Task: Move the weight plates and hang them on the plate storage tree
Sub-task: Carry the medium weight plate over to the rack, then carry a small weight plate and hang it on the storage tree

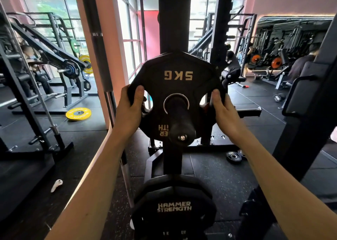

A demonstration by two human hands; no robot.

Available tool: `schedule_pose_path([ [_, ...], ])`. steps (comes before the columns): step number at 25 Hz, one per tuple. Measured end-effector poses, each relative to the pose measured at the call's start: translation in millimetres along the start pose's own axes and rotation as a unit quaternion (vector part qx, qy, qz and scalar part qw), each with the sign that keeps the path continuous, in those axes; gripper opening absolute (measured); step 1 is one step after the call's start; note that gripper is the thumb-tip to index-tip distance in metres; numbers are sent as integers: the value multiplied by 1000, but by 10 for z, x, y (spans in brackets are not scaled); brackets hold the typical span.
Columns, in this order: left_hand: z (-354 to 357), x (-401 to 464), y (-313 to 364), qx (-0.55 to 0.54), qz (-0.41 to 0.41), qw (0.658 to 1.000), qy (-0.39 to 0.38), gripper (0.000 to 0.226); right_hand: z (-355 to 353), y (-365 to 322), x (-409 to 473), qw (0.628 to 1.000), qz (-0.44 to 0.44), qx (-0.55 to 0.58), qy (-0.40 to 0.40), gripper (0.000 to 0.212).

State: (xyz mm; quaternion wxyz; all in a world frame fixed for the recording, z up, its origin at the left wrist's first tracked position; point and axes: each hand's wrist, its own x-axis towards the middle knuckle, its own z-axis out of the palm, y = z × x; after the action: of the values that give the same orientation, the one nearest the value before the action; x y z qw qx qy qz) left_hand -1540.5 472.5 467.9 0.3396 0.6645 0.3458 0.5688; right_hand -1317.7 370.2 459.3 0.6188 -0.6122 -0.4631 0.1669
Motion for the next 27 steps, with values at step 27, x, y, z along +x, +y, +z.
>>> schedule_pose_path([
  [27,-883,-4928,-1474,234,-514,779,-270,34,-728,2138,-4583,851,505,-49,-134,30],
])
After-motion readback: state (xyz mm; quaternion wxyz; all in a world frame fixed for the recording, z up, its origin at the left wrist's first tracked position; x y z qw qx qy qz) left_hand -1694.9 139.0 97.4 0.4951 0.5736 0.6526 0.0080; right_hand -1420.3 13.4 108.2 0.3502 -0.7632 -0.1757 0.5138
